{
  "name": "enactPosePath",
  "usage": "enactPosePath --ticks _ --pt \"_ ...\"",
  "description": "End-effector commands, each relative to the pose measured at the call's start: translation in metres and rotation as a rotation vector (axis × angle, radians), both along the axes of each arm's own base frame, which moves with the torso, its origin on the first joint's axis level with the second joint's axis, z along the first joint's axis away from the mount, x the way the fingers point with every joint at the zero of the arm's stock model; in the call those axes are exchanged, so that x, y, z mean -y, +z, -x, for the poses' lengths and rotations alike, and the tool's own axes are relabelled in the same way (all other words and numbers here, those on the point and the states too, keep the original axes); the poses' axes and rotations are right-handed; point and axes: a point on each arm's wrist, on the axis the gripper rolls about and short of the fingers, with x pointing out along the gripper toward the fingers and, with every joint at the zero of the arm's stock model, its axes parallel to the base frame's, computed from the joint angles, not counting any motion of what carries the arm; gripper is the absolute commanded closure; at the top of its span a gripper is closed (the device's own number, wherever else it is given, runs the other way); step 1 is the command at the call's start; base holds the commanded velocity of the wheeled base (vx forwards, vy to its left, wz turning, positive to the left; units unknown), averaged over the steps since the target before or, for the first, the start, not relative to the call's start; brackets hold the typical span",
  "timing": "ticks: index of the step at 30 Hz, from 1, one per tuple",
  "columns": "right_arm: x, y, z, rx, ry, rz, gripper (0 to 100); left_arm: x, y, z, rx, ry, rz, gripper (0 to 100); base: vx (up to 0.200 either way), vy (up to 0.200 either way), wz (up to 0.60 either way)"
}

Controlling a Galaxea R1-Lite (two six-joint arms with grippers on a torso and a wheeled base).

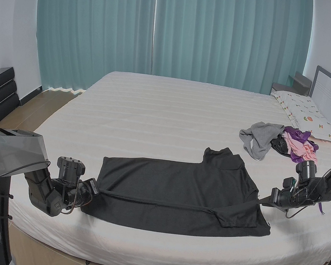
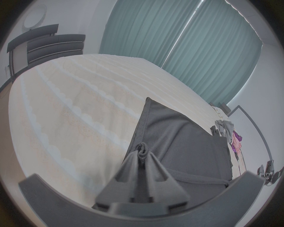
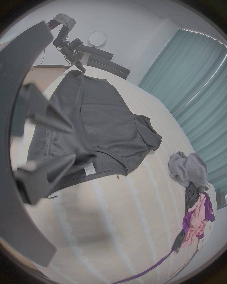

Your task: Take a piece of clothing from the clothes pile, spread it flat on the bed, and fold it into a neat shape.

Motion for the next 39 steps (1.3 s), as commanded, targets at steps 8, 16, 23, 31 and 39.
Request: enactPosePath --ticks 8,16,23,31,39 --pt "0.0 -0.003 0.001 -0.028 -0.03 -0.038 0 -0.002 -0.002 -0.008 0.009 0.05 0.057 0 0.0 0.0 0.0" --pt "0.003 0.006 0.032 -0.013 -0.03 -0.104 0 -0.022 0.039 0.007 0.072 0.09 0.162 0 0.0 0.0 0.0" --pt "0.006 -0.007 0.049 -0.012 -0.078 -0.174 0 -0.027 0.047 0.024 0.043 0.11 0.287 0 0.057 0.0 0.0" --pt "0.005 -0.015 0.057 -0.018 -0.093 -0.19 0 -0.029 0.037 0.041 -0.045 0.05 0.346 0 0.1 0.0 0.0" --pt "0.005 -0.015 0.059 -0.027 -0.084 -0.209 0 -0.027 0.037 0.049 -0.073 0.042 0.379 0 0.0 0.0 0.0"
